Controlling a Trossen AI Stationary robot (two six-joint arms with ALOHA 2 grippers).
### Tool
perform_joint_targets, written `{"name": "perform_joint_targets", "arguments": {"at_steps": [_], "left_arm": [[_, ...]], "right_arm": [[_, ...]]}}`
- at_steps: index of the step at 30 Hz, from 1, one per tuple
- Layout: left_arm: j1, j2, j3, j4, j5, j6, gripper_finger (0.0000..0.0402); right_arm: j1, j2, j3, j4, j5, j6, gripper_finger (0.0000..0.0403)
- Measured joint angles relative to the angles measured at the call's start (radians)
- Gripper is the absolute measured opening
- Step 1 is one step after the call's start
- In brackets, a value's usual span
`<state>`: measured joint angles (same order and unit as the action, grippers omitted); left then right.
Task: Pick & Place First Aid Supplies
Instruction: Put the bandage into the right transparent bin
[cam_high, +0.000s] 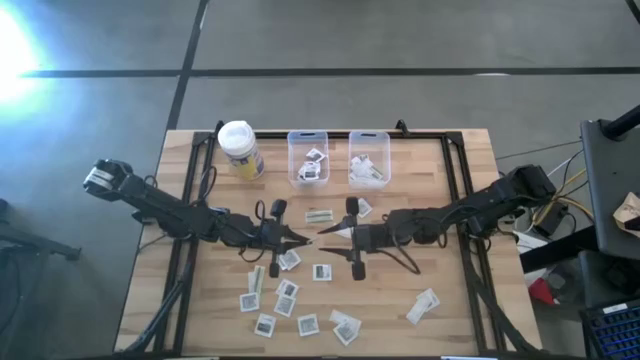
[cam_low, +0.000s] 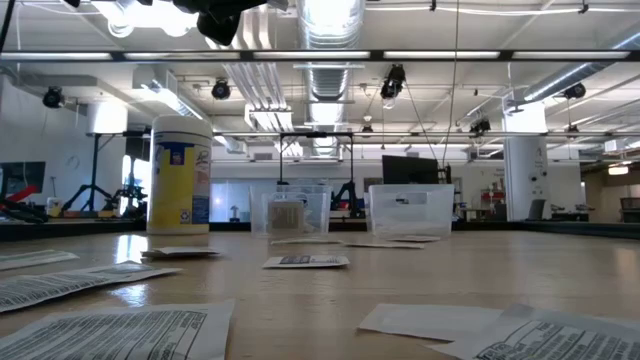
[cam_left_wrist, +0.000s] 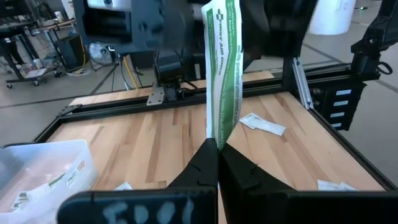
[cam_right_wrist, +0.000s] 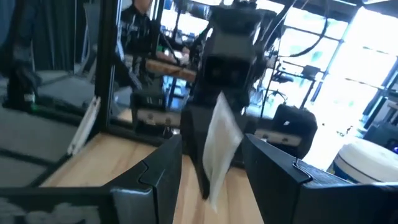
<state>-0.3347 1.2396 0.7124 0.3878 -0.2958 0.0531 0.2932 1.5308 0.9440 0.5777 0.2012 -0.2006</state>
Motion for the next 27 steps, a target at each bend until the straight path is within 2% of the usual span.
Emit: {"name": "perform_joint_targets", "arguments": {"at_steps": [9,12,17,24,27], "left_arm": [[0.0,0.0,0.0,-0.006,0.0,0.0,0.0],[0.001,0.0,0.0,-0.006,0.0,0.0,0.0],[0.012,0.0,0.0,-0.007,0.0,0.0,0.0],[0.021,0.0,0.0,-0.007,0.0,0.0,0.0],[0.021,0.0,0.0,-0.01,0.0,0.0,0.0]], "right_arm": [[0.001,0.031,0.0,0.06,0.0,0.017,0.0165],[0.001,0.032,0.0,0.062,0.0,0.041,0.0153],[-0.007,0.032,0.0,0.061,0.0,0.075,0.0107],[-0.013,0.032,0.0,0.06,0.0,0.093,0.0022],[-0.015,0.032,0.0,0.056,0.0,0.095,0.001]]}}
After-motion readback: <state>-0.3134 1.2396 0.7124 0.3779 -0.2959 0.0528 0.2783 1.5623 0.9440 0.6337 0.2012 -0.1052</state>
